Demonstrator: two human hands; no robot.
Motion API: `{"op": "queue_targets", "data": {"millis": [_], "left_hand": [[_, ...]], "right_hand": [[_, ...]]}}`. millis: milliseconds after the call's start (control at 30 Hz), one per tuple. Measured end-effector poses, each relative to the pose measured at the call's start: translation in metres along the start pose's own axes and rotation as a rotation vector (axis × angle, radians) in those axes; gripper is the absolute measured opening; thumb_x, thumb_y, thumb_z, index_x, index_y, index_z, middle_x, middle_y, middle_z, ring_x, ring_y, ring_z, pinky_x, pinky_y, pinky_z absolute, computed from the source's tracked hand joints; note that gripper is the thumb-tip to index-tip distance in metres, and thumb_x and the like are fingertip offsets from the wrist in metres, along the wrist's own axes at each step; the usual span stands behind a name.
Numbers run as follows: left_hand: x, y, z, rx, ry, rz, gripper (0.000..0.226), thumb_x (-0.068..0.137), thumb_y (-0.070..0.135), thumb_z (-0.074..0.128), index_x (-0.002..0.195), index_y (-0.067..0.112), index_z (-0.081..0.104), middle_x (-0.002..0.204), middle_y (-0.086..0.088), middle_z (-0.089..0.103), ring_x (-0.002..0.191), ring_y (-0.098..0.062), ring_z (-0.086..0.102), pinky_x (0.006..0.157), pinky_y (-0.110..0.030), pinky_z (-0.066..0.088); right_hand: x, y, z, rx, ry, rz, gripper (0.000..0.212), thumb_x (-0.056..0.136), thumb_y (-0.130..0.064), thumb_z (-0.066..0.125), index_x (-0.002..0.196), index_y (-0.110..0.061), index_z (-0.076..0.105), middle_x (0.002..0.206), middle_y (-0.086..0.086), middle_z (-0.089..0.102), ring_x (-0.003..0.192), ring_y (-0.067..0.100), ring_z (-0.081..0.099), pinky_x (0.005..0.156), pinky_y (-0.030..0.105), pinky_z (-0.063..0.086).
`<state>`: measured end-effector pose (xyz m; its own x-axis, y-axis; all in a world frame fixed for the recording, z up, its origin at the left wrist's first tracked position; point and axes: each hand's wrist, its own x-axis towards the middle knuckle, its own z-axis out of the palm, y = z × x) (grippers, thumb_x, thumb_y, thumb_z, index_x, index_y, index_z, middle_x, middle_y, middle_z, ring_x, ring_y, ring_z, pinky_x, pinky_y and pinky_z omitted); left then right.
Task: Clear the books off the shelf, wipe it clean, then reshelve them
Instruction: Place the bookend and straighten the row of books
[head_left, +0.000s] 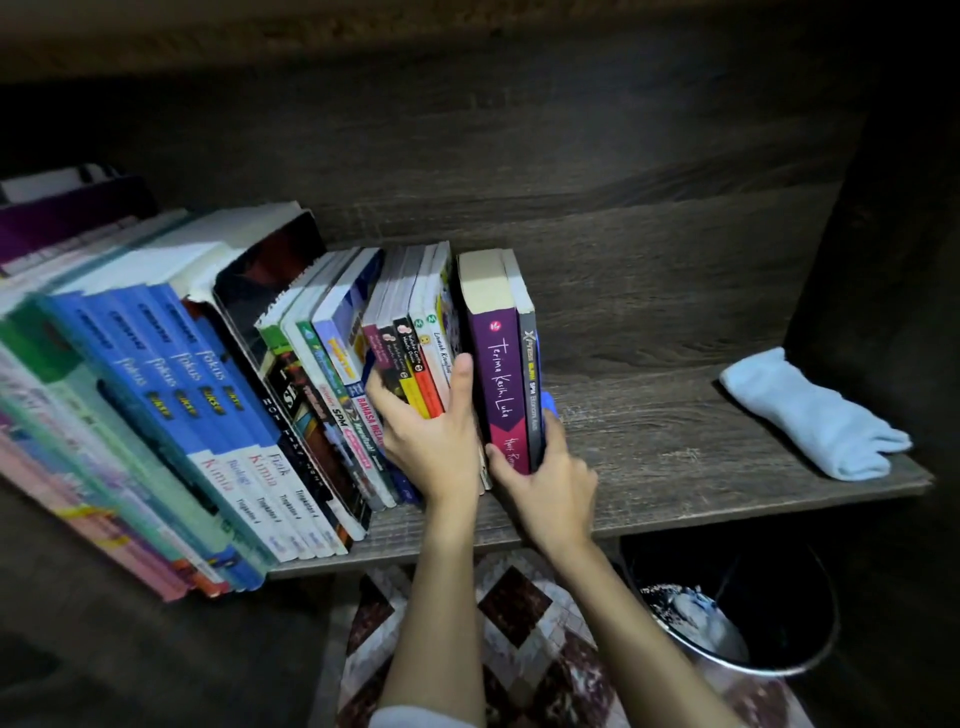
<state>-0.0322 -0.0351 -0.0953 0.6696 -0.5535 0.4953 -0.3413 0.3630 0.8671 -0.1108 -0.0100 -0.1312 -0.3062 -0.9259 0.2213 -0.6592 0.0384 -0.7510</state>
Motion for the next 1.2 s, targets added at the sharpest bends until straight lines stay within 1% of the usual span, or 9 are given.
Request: {"op": "queue_targets", "data": {"millis": [133,300,400,567,667,867,967,1100,1200], "left_hand": [[-0.007,-0.003,-0.004,-0.035,-0.054,0.095,0.086,0.084,0.073,0.029,0.136,0.005,0.036,0.103,0.001,0.060,0.086,-0.012,0.058,0.070,-0.006,0.038],[-0.009,-0.012,-0.013,-0.045,-0.199,0.127,0.086,0.088,0.067,0.026,0.144,0.002,0.025,0.122,0.006,0.046,0.107,0.012,0.040,0.087,0.006,0.027],[-0.010,-0.013,-0.018,-0.069,-0.276,0.053,0.092,0.082,0.074,0.029,0.147,0.010,0.020,0.123,0.026,0.039,0.107,0.028,0.033,0.091,0.007,0.024],[0.004,-0.010,-0.023,-0.270,-0.447,-0.220,0.076,0.081,0.064,0.052,0.145,0.027,0.031,0.136,0.012,0.051,0.124,-0.003,0.047,0.109,-0.033,0.035],[0.006,-0.002,-0.028,-0.301,-0.529,-0.295,0.062,0.085,0.044,0.054,0.141,0.023,0.038,0.124,0.023,0.052,0.117,0.004,0.047,0.107,-0.025,0.031],[0.014,-0.006,-0.033,-0.254,-0.662,-0.386,0.066,0.082,0.043,0.059,0.141,0.030,0.033,0.116,0.030,0.048,0.106,0.012,0.047,0.097,-0.018,0.031],[0.013,-0.017,-0.032,-0.234,-0.723,-0.451,0.080,0.066,0.056,0.067,0.136,0.027,0.041,0.119,0.019,0.057,0.107,0.004,0.054,0.089,-0.016,0.038],[0.005,-0.033,-0.030,-0.128,-0.761,-0.462,0.064,0.067,0.033,0.076,0.125,0.014,0.055,0.105,0.009,0.067,0.089,0.005,0.062,0.069,-0.005,0.047],[0.008,-0.036,-0.027,-0.119,-0.764,-0.490,0.065,0.064,0.033,0.078,0.123,0.015,0.057,0.101,0.010,0.068,0.092,-0.002,0.064,0.072,-0.011,0.048]], "right_hand": [[0.000,0.001,-0.001,-0.013,-0.011,-0.003,0.076,0.085,-0.053,0.058,0.147,-0.021,0.027,0.117,0.015,0.065,0.107,0.035,0.059,0.085,0.035,0.039],[0.000,0.003,0.000,-0.012,-0.010,-0.007,0.076,0.085,-0.053,0.057,0.147,-0.020,0.027,0.116,0.015,0.065,0.106,0.035,0.059,0.087,0.035,0.039],[0.000,0.004,0.000,0.018,-0.015,-0.005,0.077,0.084,-0.053,0.059,0.146,-0.021,0.029,0.117,0.015,0.065,0.108,0.034,0.059,0.089,0.034,0.039],[0.002,0.010,0.000,0.095,-0.059,-0.013,0.090,0.069,-0.069,0.052,0.145,-0.026,0.030,0.115,0.010,0.067,0.109,0.032,0.060,0.093,0.033,0.039],[0.000,0.011,0.000,0.098,-0.085,-0.052,0.108,0.051,-0.082,0.034,0.144,-0.028,0.030,0.112,0.006,0.069,0.107,0.031,0.061,0.093,0.033,0.041],[0.000,0.014,0.001,0.101,-0.072,-0.062,0.106,0.052,-0.081,0.040,0.143,-0.028,0.032,0.113,0.003,0.069,0.106,0.029,0.063,0.091,0.033,0.043],[0.000,0.014,0.002,0.082,-0.085,-0.061,0.101,0.057,-0.074,0.049,0.144,-0.028,0.029,0.116,0.003,0.067,0.108,0.030,0.062,0.091,0.033,0.042],[0.000,0.015,0.004,0.067,-0.093,-0.063,0.108,0.051,-0.082,0.042,0.144,-0.028,0.028,0.116,0.005,0.068,0.107,0.029,0.062,0.087,0.032,0.043],[0.003,0.019,0.006,0.070,-0.091,-0.063,0.100,0.062,-0.075,0.058,0.145,-0.028,0.028,0.117,0.005,0.067,0.107,0.029,0.062,0.088,0.033,0.044]]}}
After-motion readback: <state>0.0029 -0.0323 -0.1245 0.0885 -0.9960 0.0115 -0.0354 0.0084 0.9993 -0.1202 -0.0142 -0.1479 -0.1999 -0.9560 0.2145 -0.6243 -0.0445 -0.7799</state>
